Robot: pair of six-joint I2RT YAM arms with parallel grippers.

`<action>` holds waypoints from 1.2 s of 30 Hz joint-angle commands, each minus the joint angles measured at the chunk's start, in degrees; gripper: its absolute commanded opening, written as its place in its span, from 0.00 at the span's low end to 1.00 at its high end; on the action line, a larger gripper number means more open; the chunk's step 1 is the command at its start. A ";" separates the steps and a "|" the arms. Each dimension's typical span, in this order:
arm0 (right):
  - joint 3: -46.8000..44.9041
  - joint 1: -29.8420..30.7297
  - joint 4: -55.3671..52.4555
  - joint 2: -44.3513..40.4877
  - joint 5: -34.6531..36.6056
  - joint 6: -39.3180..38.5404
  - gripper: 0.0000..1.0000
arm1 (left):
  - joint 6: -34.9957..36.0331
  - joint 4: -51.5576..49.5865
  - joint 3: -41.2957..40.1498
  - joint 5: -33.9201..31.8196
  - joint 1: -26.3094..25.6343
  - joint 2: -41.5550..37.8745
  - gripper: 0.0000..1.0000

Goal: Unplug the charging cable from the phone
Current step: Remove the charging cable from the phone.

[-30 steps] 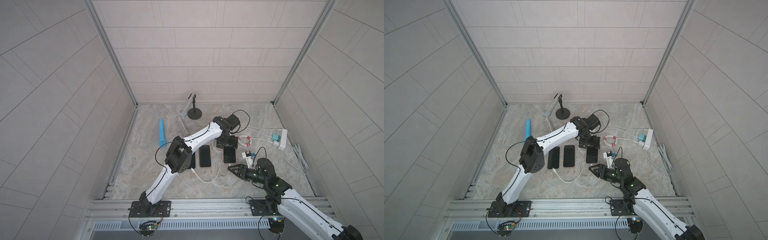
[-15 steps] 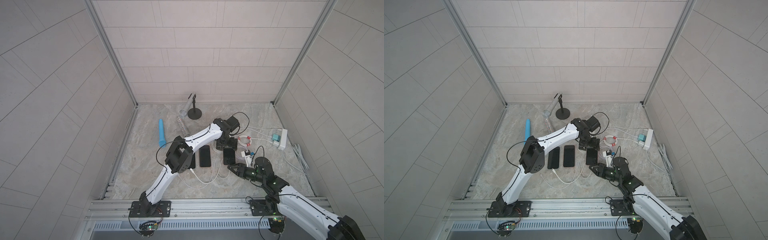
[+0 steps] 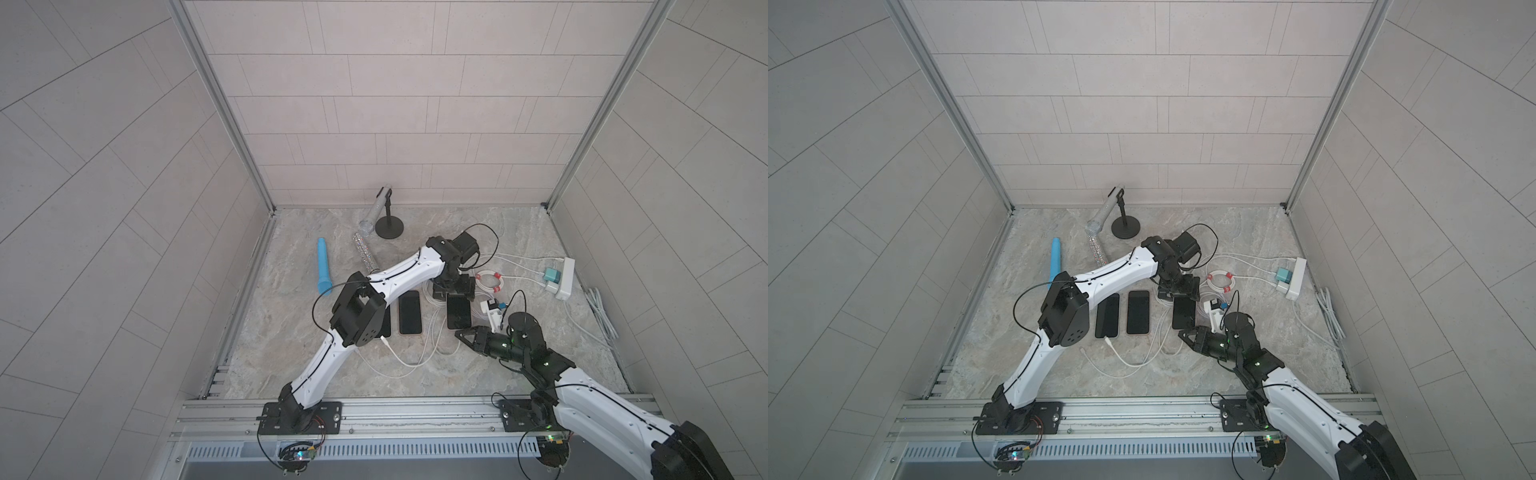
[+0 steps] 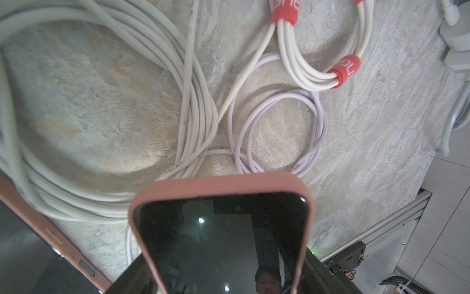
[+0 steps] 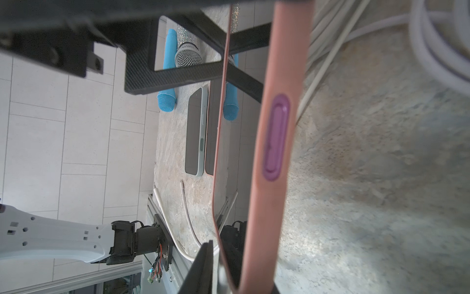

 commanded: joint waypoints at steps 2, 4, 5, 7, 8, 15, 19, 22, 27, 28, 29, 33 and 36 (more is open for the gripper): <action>1.25 0.40 0.97 -0.54 -0.53 -0.46 0.18 | -0.37 0.44 -0.02 1.49 0.30 -3.39 0.00; 1.12 0.44 0.91 -0.68 -0.62 -0.47 0.16 | -0.49 0.52 -0.02 1.49 0.36 -3.27 0.00; 1.20 0.36 0.91 -0.76 -0.70 -0.44 0.14 | -0.44 0.53 -0.02 1.51 0.38 -3.26 0.00; 1.11 0.38 0.91 -0.90 -0.76 -0.48 0.12 | -0.48 0.53 -0.02 1.50 0.40 -3.25 0.00; 1.08 0.38 0.90 -0.94 -0.80 -0.45 0.10 | -0.44 0.53 -0.02 1.46 0.41 -3.28 0.00; 0.87 0.52 0.75 -1.36 -0.90 -0.26 0.02 | -0.69 0.70 -0.34 0.64 0.48 -3.37 0.00; 0.41 0.77 0.75 -1.82 -0.72 0.34 0.00 | -0.82 0.79 -0.37 -0.84 0.41 -3.52 0.00; -0.09 0.94 0.92 -2.12 -0.51 0.88 0.00 | -0.86 0.87 -0.37 -2.10 0.49 -3.62 0.00; -0.96 1.56 0.99 -2.74 0.11 1.55 0.00 | -1.04 1.15 -0.19 -2.80 0.71 -3.31 0.00; -1.13 1.70 1.01 -2.83 0.22 1.77 0.00 | -1.19 1.27 -0.19 -2.90 0.76 -3.18 0.00; -1.27 1.94 1.01 -2.92 0.43 1.83 0.00 | -1.25 1.30 -0.19 -3.04 0.75 -3.21 0.00; -1.72 3.04 1.18 -2.97 1.18 2.35 0.00 | -1.43 1.66 0.35 -3.59 0.99 -2.94 0.00; -1.94 3.63 0.79 -2.92 1.21 2.46 0.00 | -1.56 1.65 1.24 -3.73 1.30 -2.61 0.00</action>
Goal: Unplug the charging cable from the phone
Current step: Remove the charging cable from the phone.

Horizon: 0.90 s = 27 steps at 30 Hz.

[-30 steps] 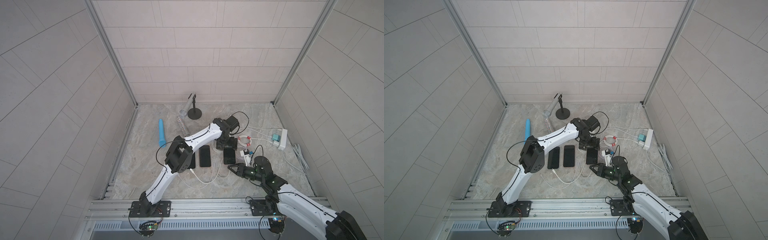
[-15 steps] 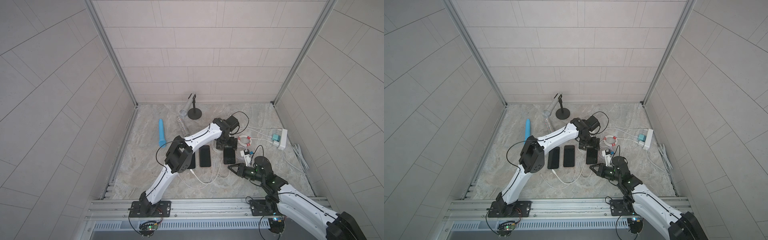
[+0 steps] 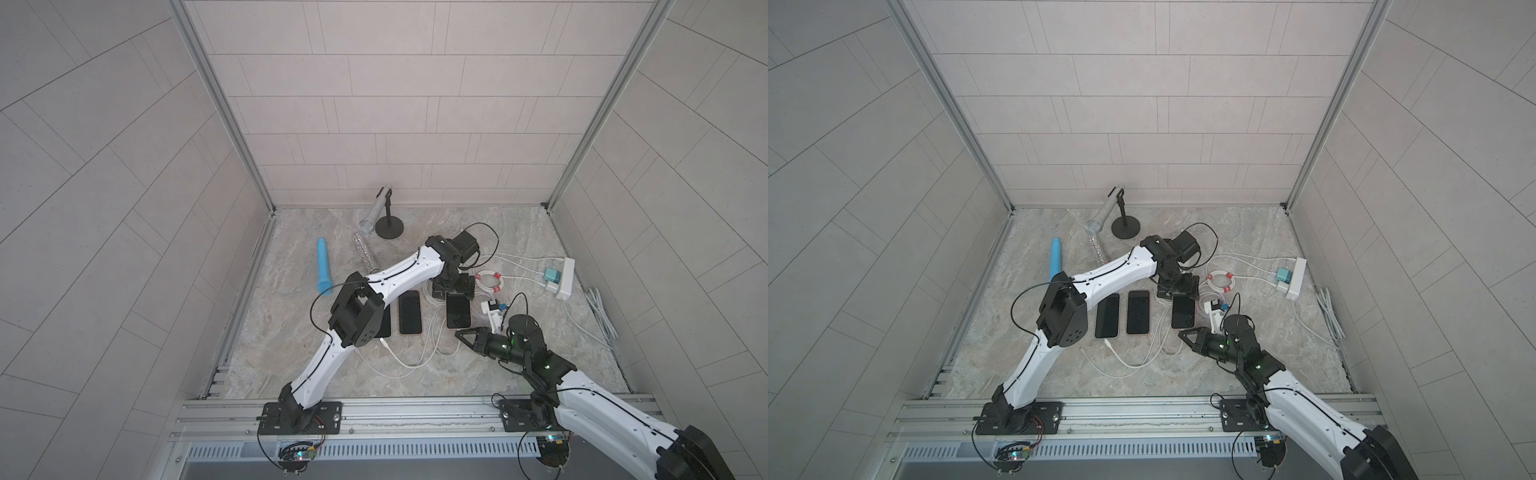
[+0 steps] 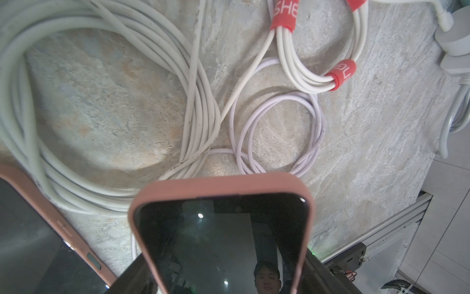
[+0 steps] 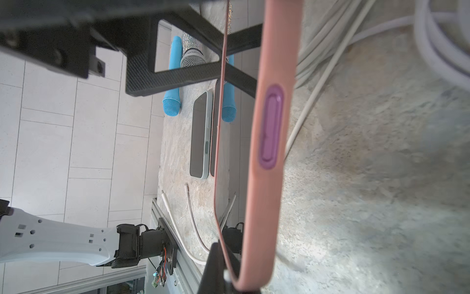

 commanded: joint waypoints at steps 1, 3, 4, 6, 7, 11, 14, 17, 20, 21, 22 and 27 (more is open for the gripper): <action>-1.25 1.47 0.24 -0.47 -1.39 -0.18 0.00 | -1.03 2.04 1.57 -1.74 1.17 -1.64 0.00; -1.48 1.83 0.29 -0.56 -1.24 0.01 0.00 | -1.06 2.09 1.96 -1.73 1.43 -1.38 0.00; -1.66 2.08 0.32 -0.56 -1.09 0.11 0.00 | -1.02 2.06 2.07 -1.80 1.45 -1.29 0.00; -1.97 2.48 0.41 -0.55 -0.76 0.29 0.00 | -1.10 2.10 2.22 -1.78 1.62 -1.05 0.00; -2.07 2.70 0.49 -0.60 -0.65 0.38 0.00 | -1.07 2.08 2.31 -1.88 1.63 -0.90 0.00; -2.52 3.36 0.69 -0.63 -0.10 0.73 0.00 | -1.24 2.31 2.60 -1.97 1.96 -0.56 0.00; -2.65 3.68 0.68 -0.68 0.21 0.83 0.00 | -1.28 2.38 2.75 -1.86 2.11 -0.28 0.00; -2.78 3.76 0.56 -0.84 0.58 0.85 0.00 | -1.15 2.44 2.73 -1.58 2.16 -0.17 0.00; -2.71 3.81 -0.02 -0.89 1.16 0.85 0.00 | -1.06 2.52 2.18 -1.41 2.16 -0.25 0.00; -2.71 3.79 -0.30 -0.94 1.34 0.84 0.00 | -1.06 2.61 1.81 -1.32 2.08 -0.35 0.00; -2.71 3.81 -0.67 -1.04 1.68 0.83 0.00 | -1.06 2.78 1.37 -1.22 2.02 -0.56 0.00; -2.66 3.77 -3.38 -2.98 3.95 0.87 0.00 | -0.83 3.93 -1.21 -0.95 1.75 -1.23 0.00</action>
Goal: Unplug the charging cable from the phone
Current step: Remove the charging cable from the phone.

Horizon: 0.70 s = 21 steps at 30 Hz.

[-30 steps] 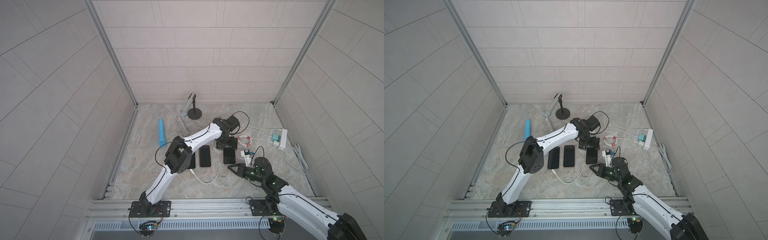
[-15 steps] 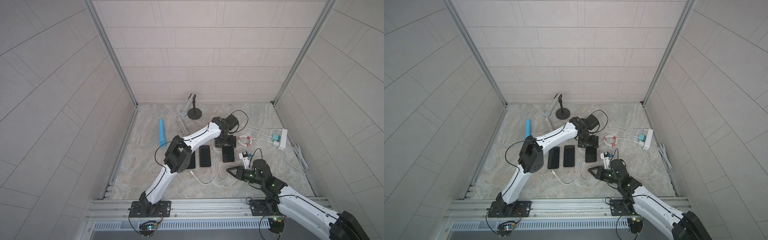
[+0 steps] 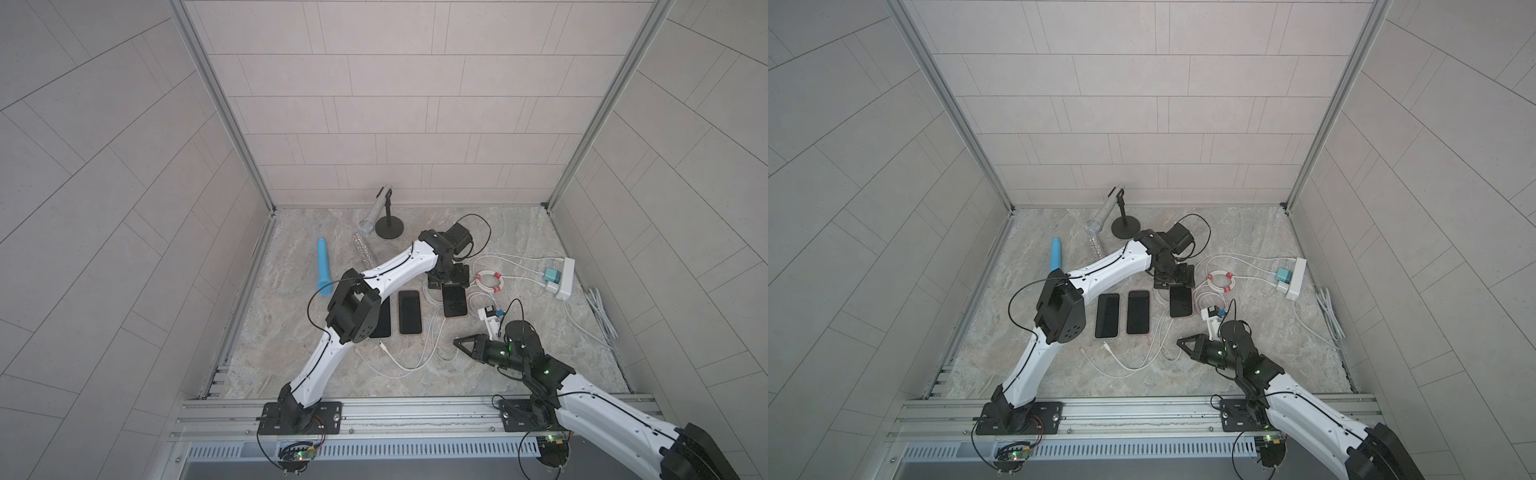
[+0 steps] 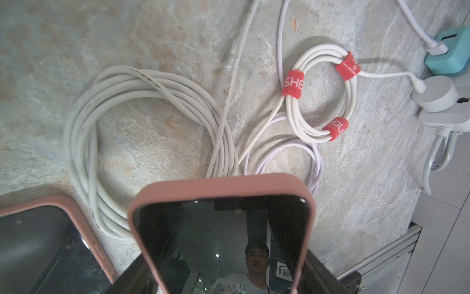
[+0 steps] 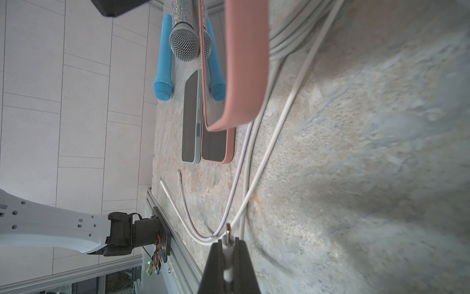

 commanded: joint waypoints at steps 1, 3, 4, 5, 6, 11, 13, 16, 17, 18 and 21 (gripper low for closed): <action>-0.26 0.26 -3.47 -2.10 2.70 0.03 0.00 | -0.05 0.95 -1.73 1.08 -0.44 -1.26 0.00; -0.17 0.28 -6.27 -4.42 4.35 0.11 0.00 | 0.11 1.51 -2.98 1.09 -0.72 -1.18 0.00; -0.25 0.26 -7.51 -5.58 5.03 0.13 0.00 | 0.12 1.71 -3.55 1.01 -0.87 -1.05 0.00; -0.26 0.25 -8.84 -6.71 5.83 0.14 0.00 | 0.05 1.92 -3.96 1.06 -0.97 -0.96 0.00; -0.26 0.25 -10.11 -7.50 6.86 0.16 0.00 | 0.10 2.21 -4.47 1.07 -1.18 -0.83 0.00; -0.80 0.26 -14.49 -12.02 9.51 0.92 0.04 | 0.19 3.09 -6.05 0.94 -1.92 -0.03 0.00; -1.29 0.21 -15.12 -12.50 10.22 1.25 0.06 | 0.25 3.22 -6.18 0.74 -2.26 0.46 0.00; -1.74 0.17 -15.18 -12.02 10.86 1.68 0.07 | 0.31 3.27 -6.23 0.46 -2.96 1.27 0.00; -1.75 0.17 -15.21 -11.79 10.97 1.71 0.08 | 0.45 3.26 -6.27 0.37 -3.15 1.61 0.00; -1.75 0.17 -15.17 -11.49 11.02 1.70 0.09 | 0.47 3.27 -6.35 0.25 -3.30 1.82 0.00; -1.75 0.17 -15.20 -10.87 11.36 1.63 0.12 | 0.47 3.50 -6.73 -0.06 -3.54 2.40 0.00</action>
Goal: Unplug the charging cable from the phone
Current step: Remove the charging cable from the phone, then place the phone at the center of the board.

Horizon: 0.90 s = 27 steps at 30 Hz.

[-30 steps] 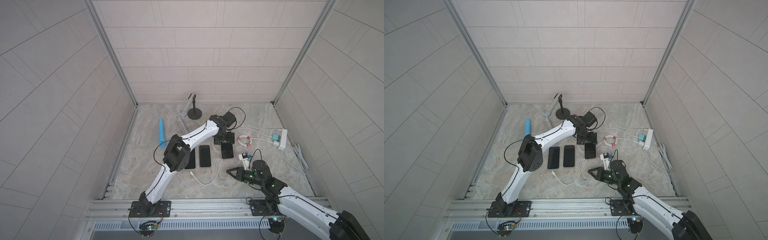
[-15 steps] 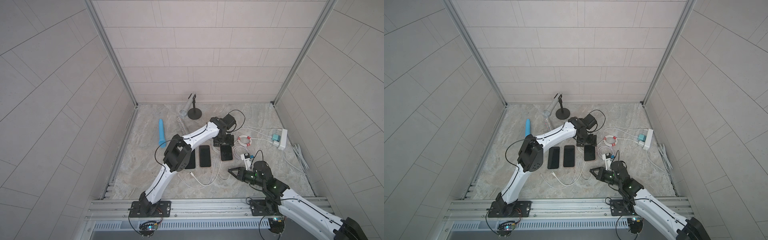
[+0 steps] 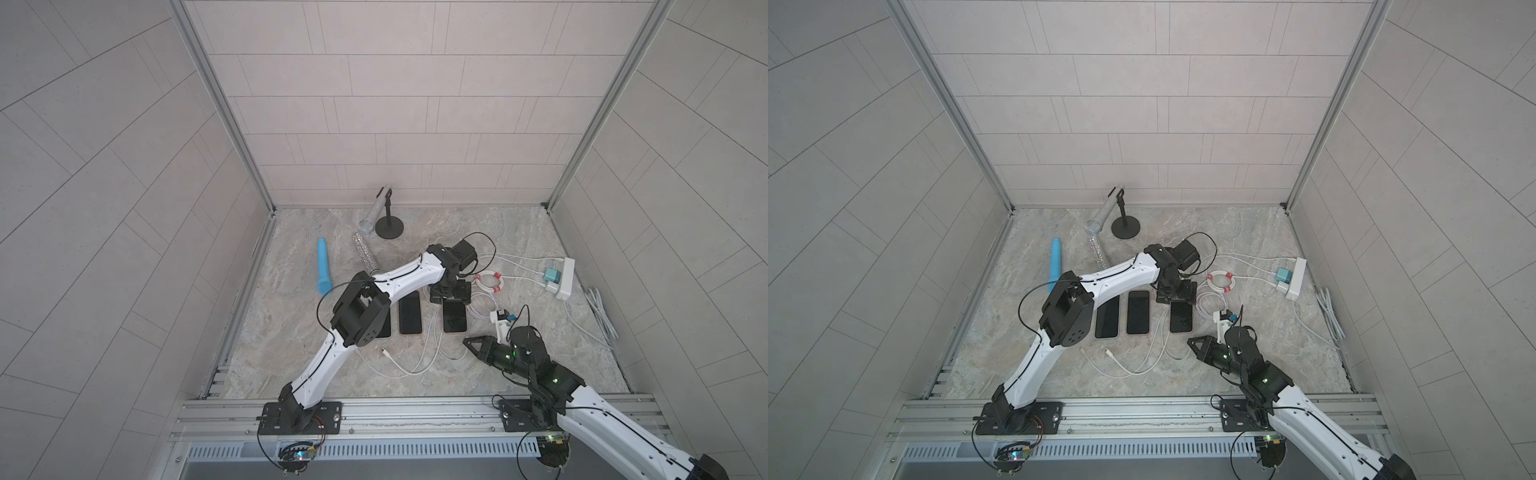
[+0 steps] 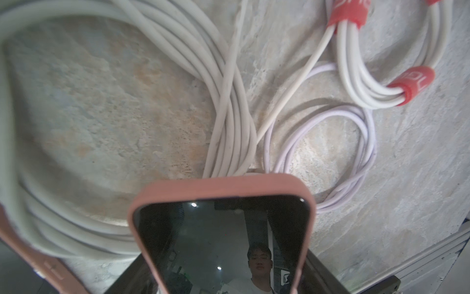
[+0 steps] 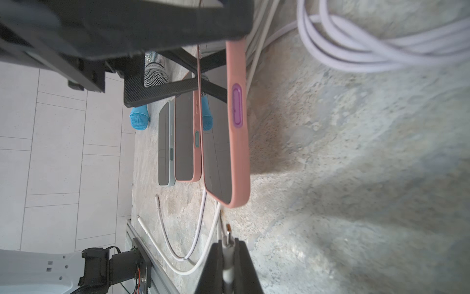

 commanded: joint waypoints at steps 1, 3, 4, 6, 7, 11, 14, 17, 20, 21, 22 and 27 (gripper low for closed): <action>-0.63 0.10 -2.07 0.45 1.77 -0.04 0.13 | 0.47 0.68 -0.81 0.23 -0.48 1.04 0.00; -0.63 0.10 -2.07 0.85 1.98 0.01 0.16 | 0.57 0.82 -1.09 0.02 -0.56 1.37 0.00; -0.64 0.10 -2.11 0.98 2.13 0.08 0.18 | 0.62 0.94 -1.19 -0.05 -0.63 1.53 0.00; -0.56 0.10 -2.58 1.53 2.66 0.25 0.22 | 0.77 0.93 -1.31 -0.16 -0.66 1.81 0.00; -0.49 0.12 -2.86 1.68 2.96 0.35 0.26 | 0.71 0.94 -1.50 -0.29 -0.67 1.98 0.00; 0.36 0.06 -4.43 2.32 3.93 0.32 0.34 | 0.91 1.11 -2.09 -0.62 -0.83 2.36 0.00; 2.11 0.01 -8.01 2.21 5.88 -0.32 0.43 | 0.80 1.45 -2.59 -0.81 -0.79 2.55 0.00; 4.31 0.01 -12.27 1.90 8.45 -1.20 0.49 | 0.83 1.45 -2.79 -0.98 -0.90 2.83 0.00; 6.48 0.01 -15.06 1.73 10.28 -2.33 0.54 | 0.86 1.47 -2.92 -1.10 -0.94 3.15 0.00; 7.23 0.01 -16.02 1.75 10.86 -2.73 0.55 | 0.84 1.42 -3.00 -1.21 -0.96 3.18 0.00; 8.20 0.01 -16.97 1.75 11.57 -3.26 0.57 | 0.87 1.50 -3.05 -1.40 -1.02 3.12 0.01; 11.13 -0.28 -19.76 2.31 13.57 -5.06 0.63 | 1.08 1.42 -3.27 -1.71 -1.03 3.27 0.09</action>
